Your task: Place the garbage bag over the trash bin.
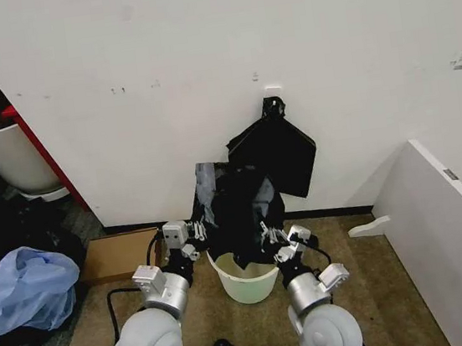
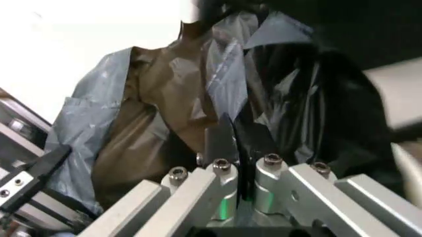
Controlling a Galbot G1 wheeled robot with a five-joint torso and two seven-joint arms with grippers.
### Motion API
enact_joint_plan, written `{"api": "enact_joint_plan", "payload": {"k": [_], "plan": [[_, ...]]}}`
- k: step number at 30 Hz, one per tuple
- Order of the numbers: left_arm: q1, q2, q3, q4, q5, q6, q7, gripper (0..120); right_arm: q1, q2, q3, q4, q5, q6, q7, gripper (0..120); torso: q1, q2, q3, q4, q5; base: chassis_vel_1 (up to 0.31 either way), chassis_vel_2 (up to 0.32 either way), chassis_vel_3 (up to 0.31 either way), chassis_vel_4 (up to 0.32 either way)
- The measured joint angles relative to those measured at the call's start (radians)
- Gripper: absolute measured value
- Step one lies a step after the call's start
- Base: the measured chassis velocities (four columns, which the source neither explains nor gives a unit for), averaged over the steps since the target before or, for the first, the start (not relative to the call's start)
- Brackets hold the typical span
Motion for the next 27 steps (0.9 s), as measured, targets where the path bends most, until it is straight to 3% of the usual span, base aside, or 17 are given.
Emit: {"api": "enact_joint_plan", "payload": {"k": [9,17,27], "plan": [[-0.004,-0.084,0.066,0.101,0.0,-0.014,-0.011,0,-0.083,-0.043,0.031,0.018,-0.068,0.019,0.024,0,0.0,0.0,0.0,0.0,0.0001,0.0,0.0,0.0,0.0],[0.038,-0.089,0.054,0.1,-0.001,-0.019,-0.03,0,-0.108,-0.047,0.034,0.007,-0.123,-0.014,0.073,0,0.0,0.0,0.0,0.0,0.0,0.0,0.0,0.0,0.0],[0.198,-0.085,-0.014,0.049,0.031,-0.042,-0.056,0,-0.108,-0.053,0.039,-0.002,-0.154,-0.105,0.171,0,0.0,0.0,0.0,0.0002,0.0,0.0,0.0,0.0,0.0]]}}
